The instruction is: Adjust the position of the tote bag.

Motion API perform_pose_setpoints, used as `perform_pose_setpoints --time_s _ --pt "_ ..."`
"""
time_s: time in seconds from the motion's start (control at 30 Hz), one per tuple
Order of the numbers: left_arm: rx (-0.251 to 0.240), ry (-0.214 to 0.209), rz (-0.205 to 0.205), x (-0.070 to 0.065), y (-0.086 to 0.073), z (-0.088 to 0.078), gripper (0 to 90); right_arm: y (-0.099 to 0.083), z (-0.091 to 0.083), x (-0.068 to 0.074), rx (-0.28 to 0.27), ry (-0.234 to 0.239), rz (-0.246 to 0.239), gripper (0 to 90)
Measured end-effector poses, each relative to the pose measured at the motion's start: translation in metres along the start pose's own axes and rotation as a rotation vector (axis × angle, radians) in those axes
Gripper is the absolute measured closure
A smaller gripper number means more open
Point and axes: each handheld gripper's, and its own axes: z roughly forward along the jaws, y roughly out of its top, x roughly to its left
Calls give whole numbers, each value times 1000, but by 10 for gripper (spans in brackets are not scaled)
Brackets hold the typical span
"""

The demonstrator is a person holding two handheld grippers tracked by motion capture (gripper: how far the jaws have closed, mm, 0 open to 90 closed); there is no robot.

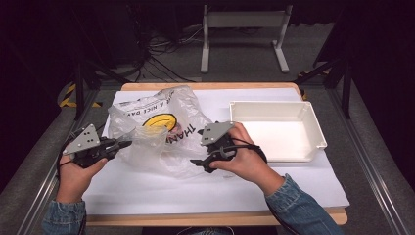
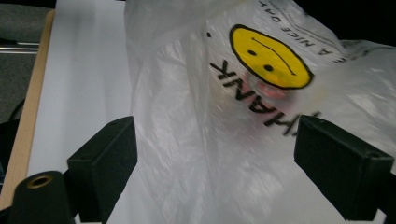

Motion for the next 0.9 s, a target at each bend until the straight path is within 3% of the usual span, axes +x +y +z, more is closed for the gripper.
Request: perform_pose_setpoints --time_s 0.13,0.27,0.43,0.5,0.53,0.57,0.63,0.7,0.77,0.9 --pt "-15 -8 0 -1 1 -1 877 0 22 -8 20 0 -6 170" --pt "-27 -34 3 -2 2 -2 876 -4 30 -11 46 -20 -14 172" --pt "-45 -56 11 -7 3 -4 876 -13 39 -20 85 -93 -32 169" --pt "-48 -57 9 -8 3 -5 876 -15 39 -22 105 -117 -30 312" --pt "-48 -56 10 -9 3 -6 876 -15 39 -22 105 -117 -30 312" --pt "-46 -56 11 -9 3 -7 875 -16 36 -26 130 -137 -20 464" --pt "-45 -56 11 -10 3 -7 875 -15 31 -31 127 -137 13 688" --pt "-40 -54 14 -11 3 -7 875 -13 25 -35 110 -118 48 838" --pt "-38 -41 19 -11 4 -8 871 -10 20 -37 89 -115 62 892" --pt "-37 -10 21 -9 5 -9 855 -3 10 -46 10 -111 108 899"
